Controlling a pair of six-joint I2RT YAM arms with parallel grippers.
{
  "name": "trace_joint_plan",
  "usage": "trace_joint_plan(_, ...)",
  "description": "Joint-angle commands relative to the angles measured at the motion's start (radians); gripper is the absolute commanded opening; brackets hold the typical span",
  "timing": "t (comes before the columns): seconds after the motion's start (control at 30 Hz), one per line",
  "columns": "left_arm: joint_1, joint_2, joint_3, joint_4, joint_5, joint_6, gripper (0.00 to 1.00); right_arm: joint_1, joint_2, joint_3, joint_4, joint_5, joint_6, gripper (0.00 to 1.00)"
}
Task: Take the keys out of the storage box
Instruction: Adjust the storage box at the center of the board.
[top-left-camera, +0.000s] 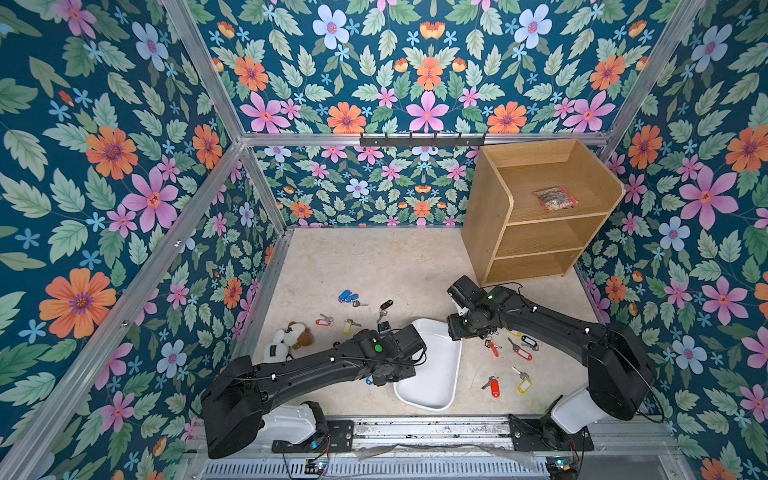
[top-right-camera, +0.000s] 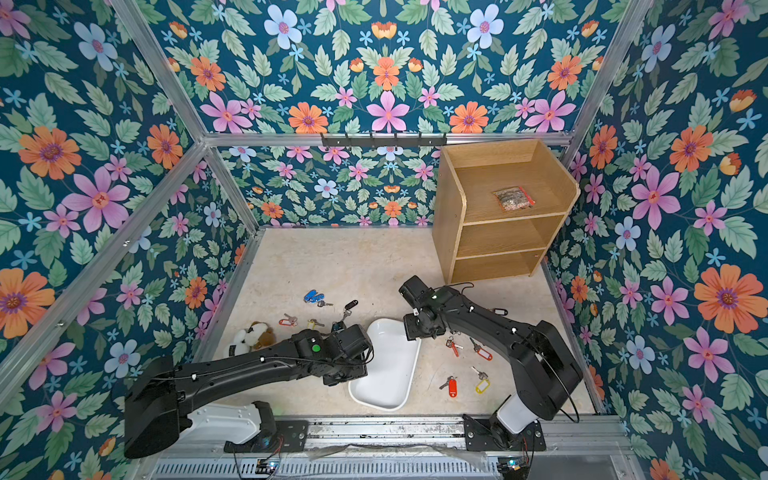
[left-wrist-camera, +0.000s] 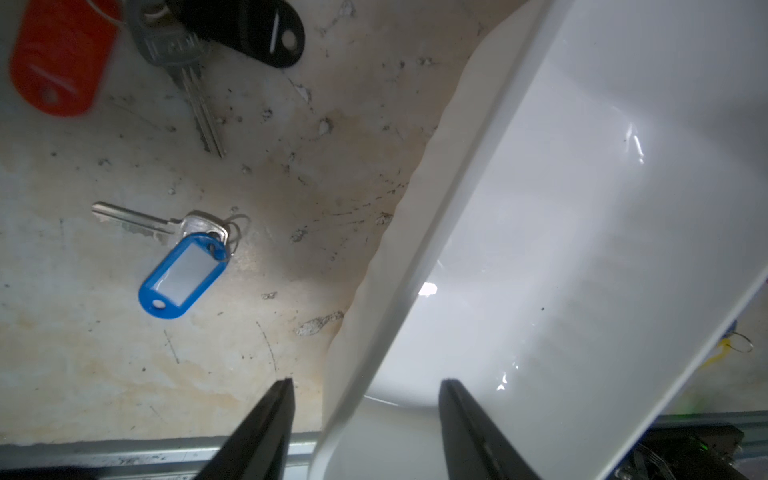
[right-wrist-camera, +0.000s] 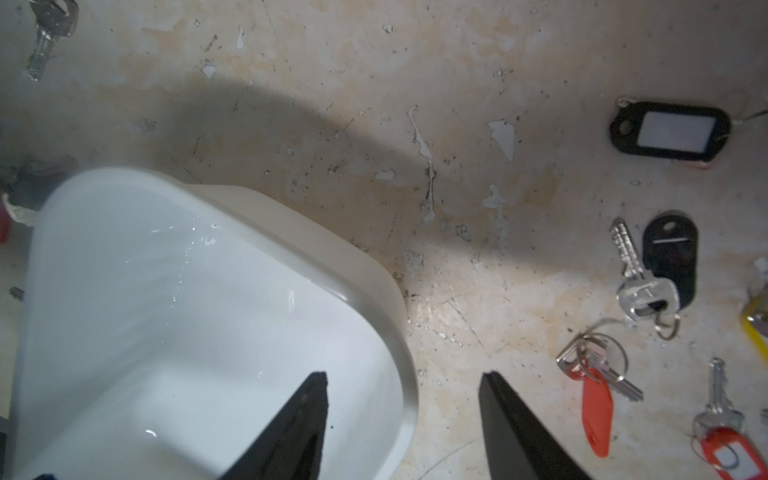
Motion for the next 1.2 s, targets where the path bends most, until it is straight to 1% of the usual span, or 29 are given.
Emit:
trace_joint_plan(0.0, -0.012, -0.002, 0.001, -0.002, 0.008, -0.017, 0.62, 0.000, 0.024, 0.023, -0.017, 0.013, -0.041, 0.60)
trace_joint_plan(0.23, -0.037, -0.011, -0.018, 0.000, 0.013, -0.047, 0.62, -0.006, 0.063, 0.066, -0.025, 0.011, -0.079, 0.52)
trace_joint_plan(0.3, -0.047, -0.003, -0.022, 0.000, 0.018, -0.050, 0.62, -0.007, 0.102, 0.069, -0.026, 0.006, -0.083, 0.50)
trace_joint_plan(0.43, -0.064, 0.020, -0.022, 0.007, 0.027, -0.054, 0.62, -0.010, 0.101, 0.066, -0.028, 0.006, -0.084, 0.44)
trace_joint_plan(0.5, -0.067, 0.035, -0.018, 0.007, 0.027, -0.049, 0.60, -0.009, 0.101, 0.062, -0.026, 0.004, -0.084, 0.40)
trace_joint_plan(0.63, -0.069, 0.058, -0.013, 0.013, 0.026, -0.036, 0.52, -0.009, 0.089, 0.044, -0.026, -0.002, -0.077, 0.26)
trace_joint_plan(0.7, -0.068, 0.064, -0.010, 0.014, 0.022, -0.033, 0.46, -0.008, 0.082, 0.026, -0.023, -0.011, -0.069, 0.17)
trace_joint_plan(0.8, -0.068, 0.070, -0.013, 0.015, 0.017, -0.030, 0.33, -0.009, 0.028, -0.006, -0.013, -0.024, -0.049, 0.01)
trace_joint_plan(0.87, -0.068, 0.077, -0.017, 0.017, 0.016, -0.027, 0.26, -0.009, 0.008, -0.032, -0.009, -0.032, -0.033, 0.00)
trace_joint_plan(0.93, -0.068, 0.083, -0.018, 0.017, 0.011, -0.022, 0.23, -0.009, -0.010, -0.054, -0.011, -0.036, -0.014, 0.00)
trace_joint_plan(1.03, -0.055, 0.098, -0.013, 0.012, 0.004, 0.002, 0.21, -0.008, -0.045, -0.087, -0.016, -0.043, 0.018, 0.00)
trace_joint_plan(1.17, -0.001, 0.134, -0.003, 0.011, 0.004, 0.065, 0.20, -0.004, -0.109, -0.131, -0.024, -0.060, 0.073, 0.00)
